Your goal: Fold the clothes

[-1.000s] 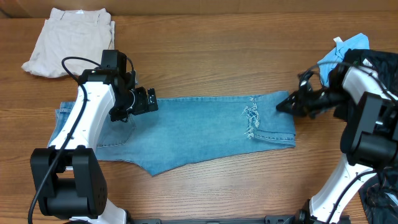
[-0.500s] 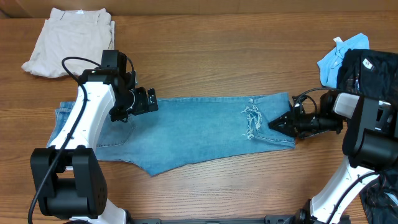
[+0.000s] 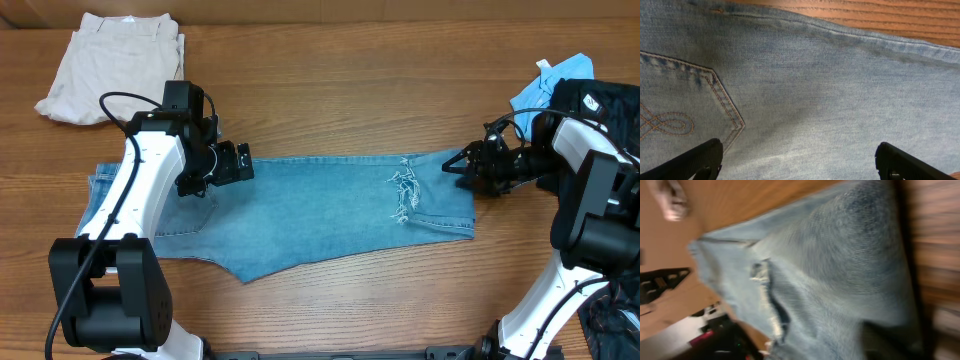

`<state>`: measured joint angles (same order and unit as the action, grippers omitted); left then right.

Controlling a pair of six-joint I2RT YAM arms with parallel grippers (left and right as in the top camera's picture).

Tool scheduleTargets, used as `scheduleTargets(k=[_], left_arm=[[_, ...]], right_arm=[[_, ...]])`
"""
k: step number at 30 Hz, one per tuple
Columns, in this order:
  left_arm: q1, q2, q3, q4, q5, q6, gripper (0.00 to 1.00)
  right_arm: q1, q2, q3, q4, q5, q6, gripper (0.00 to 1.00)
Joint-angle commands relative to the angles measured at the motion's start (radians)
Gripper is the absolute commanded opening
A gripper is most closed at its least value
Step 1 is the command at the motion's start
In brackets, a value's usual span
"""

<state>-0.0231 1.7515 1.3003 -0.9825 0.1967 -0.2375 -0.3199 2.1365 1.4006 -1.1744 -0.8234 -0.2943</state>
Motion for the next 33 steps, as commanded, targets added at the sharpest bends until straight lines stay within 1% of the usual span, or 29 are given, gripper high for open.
scheduleTargets(k=[1,4,6,9,11,15,19,22,23,25,28,31,33], left_arm=[[-0.003,-0.006,-0.006,-0.005,-0.006,-0.009,1.0],[-0.003,-0.006,-0.006,-0.005,-0.006,-0.009,1.0],[-0.003,-0.006,-0.006,-0.005,-0.005,-0.01,1.0],[-0.003,-0.006,-0.006,-0.005,-0.006,-0.009,1.0],[-0.003,-0.006,-0.006,-0.005,-0.006,-0.009,1.0],[-0.003,-0.006,-0.006,-0.004,-0.006,-0.008,1.0],[-0.003,-0.006,-0.006,-0.005,-0.006,-0.002,1.0],[-0.003,-0.006,-0.006,-0.007,-0.006,-0.002,1.0],[-0.003,-0.006,-0.006,-0.007,-0.006,-0.002,1.0],[-0.003,-0.006,-0.006,-0.008,-0.006,-0.002,1.0],[-0.003,-0.006,-0.006,-0.007,-0.006,-0.002,1.0],[-0.003,-0.006,-0.006,-0.007,-0.006,-0.002,1.0],[-0.003,-0.006,-0.006,-0.008,-0.006,-0.002,1.0]], right_arm=[[-0.003,-0.004,0.013,0.021,0.256,0.122,0.98],[-0.003,-0.003,0.013,0.034,0.32,0.147,0.99],[-0.003,-0.003,0.013,0.045,0.33,0.146,0.99],[-0.003,-0.003,0.014,0.055,0.312,0.135,0.99],[-0.003,-0.004,0.014,0.049,0.256,0.101,0.98],[-0.005,-0.006,0.032,-0.013,0.141,0.008,0.96],[-0.019,-0.015,0.1,-0.1,0.133,-0.002,0.92],[-0.04,-0.029,0.16,-0.166,0.134,-0.002,0.86],[-0.05,-0.036,0.179,-0.191,0.137,-0.002,0.86],[-0.07,-0.051,0.204,-0.221,0.182,-0.001,0.87],[-0.093,-0.06,0.203,-0.218,0.22,0.003,0.93],[-0.097,-0.06,0.169,-0.172,0.251,0.006,0.94],[-0.096,-0.059,0.138,-0.135,0.278,0.037,0.95]])
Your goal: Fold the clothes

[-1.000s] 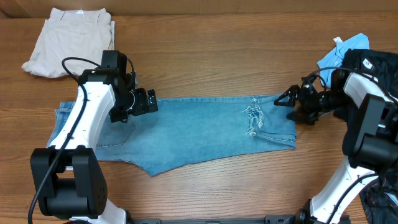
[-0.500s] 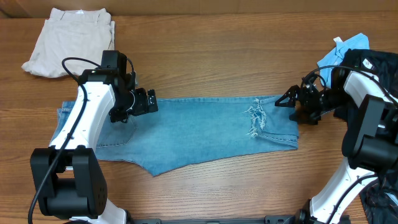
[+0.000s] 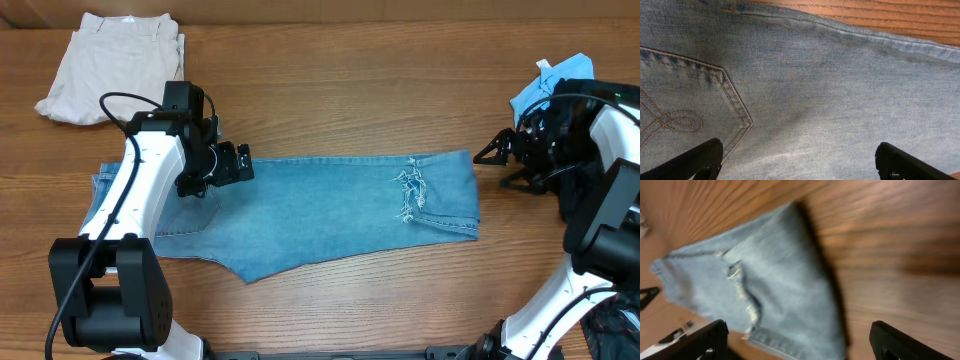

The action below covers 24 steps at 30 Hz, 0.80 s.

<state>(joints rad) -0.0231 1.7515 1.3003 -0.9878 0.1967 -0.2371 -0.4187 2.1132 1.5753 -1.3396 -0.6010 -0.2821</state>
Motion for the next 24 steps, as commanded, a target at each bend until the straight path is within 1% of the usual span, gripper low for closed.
scheduleTargets(k=[1,6,11,15,16,17,18,22,24], left_arm=[[-0.003,-0.006,-0.006,-0.002,-0.006,-0.002,1.0],[-0.003,-0.006,-0.006,0.0,-0.006,-0.002,1.0],[-0.003,-0.006,-0.006,0.003,-0.006,-0.002,1.0],[-0.003,-0.006,-0.006,0.006,-0.005,-0.003,1.0],[-0.003,-0.006,-0.006,0.006,-0.005,-0.002,1.0],[-0.003,-0.006,-0.006,0.006,-0.005,-0.002,1.0],[-0.003,-0.006,-0.006,0.006,-0.005,-0.002,1.0],[-0.003,-0.006,-0.006,0.006,-0.005,-0.002,1.0],[-0.003,-0.006,-0.006,0.006,-0.005,-0.002,1.0]], right_arm=[[0.004,-0.035,-0.055,0.047,0.058,0.028,0.95],[0.004,-0.035,-0.137,0.1,0.057,0.029,0.93],[0.004,-0.035,-0.2,0.152,0.029,0.047,0.88],[0.015,-0.035,-0.24,0.181,0.012,0.051,0.77],[0.021,-0.035,-0.246,0.184,0.012,0.051,0.72],[0.027,-0.035,-0.252,0.183,0.012,0.051,0.62],[0.034,-0.035,-0.259,0.185,0.011,0.051,0.59],[0.069,-0.035,-0.287,0.203,0.012,0.051,0.57],[0.089,-0.035,-0.303,0.219,0.012,0.051,0.52]])
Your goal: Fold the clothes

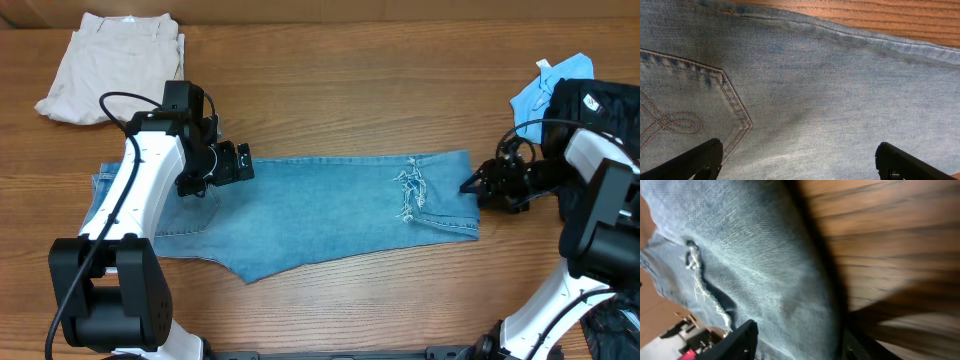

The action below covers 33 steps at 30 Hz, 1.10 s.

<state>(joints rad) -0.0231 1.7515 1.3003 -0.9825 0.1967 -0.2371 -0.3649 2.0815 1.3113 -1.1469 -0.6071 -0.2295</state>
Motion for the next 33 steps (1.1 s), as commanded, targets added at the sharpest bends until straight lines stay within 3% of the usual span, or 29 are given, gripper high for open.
scheduleTargets(k=[1,3,9,14,23,33], left_arm=[[-0.003,-0.006,-0.006,0.0,-0.005,-0.002,1.0],[-0.003,-0.006,-0.006,0.0,-0.005,-0.002,1.0],[-0.003,-0.006,-0.006,0.0,-0.006,-0.002,1.0],[-0.003,-0.006,-0.006,-0.001,-0.005,-0.002,1.0],[-0.003,-0.006,-0.006,0.0,-0.005,-0.003,1.0],[-0.003,-0.006,-0.006,0.008,-0.005,-0.003,1.0]], right_arm=[[0.042,-0.004,-0.045,0.032,0.018,-0.002,0.45],[0.054,-0.004,-0.048,0.04,0.019,0.013,0.28],[0.048,-0.004,-0.04,0.049,0.031,0.047,0.04],[0.015,-0.005,0.041,-0.008,0.058,0.08,0.04],[0.027,-0.023,0.275,-0.166,0.277,0.227,0.04],[0.2,-0.124,0.276,-0.164,0.531,0.378,0.04]])
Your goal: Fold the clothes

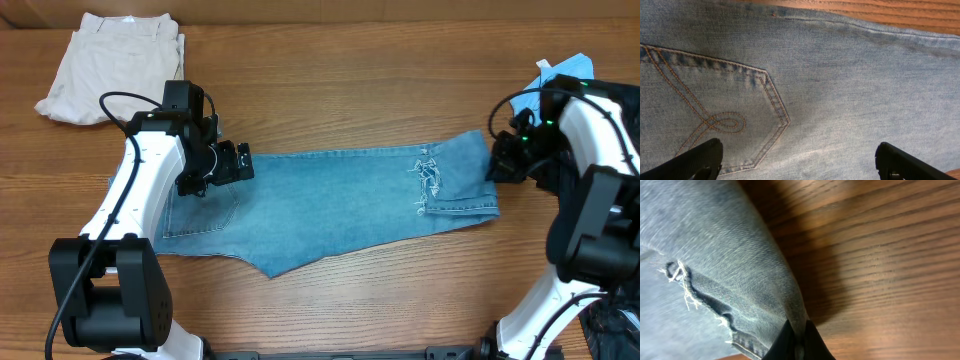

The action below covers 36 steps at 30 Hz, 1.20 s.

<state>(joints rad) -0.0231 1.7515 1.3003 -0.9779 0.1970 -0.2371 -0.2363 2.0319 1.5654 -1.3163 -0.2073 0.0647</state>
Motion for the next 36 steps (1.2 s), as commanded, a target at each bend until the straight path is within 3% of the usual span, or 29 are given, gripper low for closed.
scheduleTargets(k=[1,8,15,36], left_arm=[[-0.003,-0.006,-0.006,0.003,-0.005,-0.003,1.0],[-0.003,-0.006,-0.006,0.003,-0.004,-0.003,1.0],[-0.003,-0.006,-0.006,0.003,-0.004,-0.003,1.0],[-0.003,-0.006,-0.006,0.0,-0.005,-0.003,1.0]], right_arm=[[0.097,-0.082,0.022,0.006,0.161,0.105,0.04],[0.319,-0.109,0.022,0.007,0.268,0.193,0.04],[0.454,-0.109,0.022,-0.001,0.395,0.259,0.04],[0.387,-0.181,0.059,-0.105,0.593,0.377,0.04]])
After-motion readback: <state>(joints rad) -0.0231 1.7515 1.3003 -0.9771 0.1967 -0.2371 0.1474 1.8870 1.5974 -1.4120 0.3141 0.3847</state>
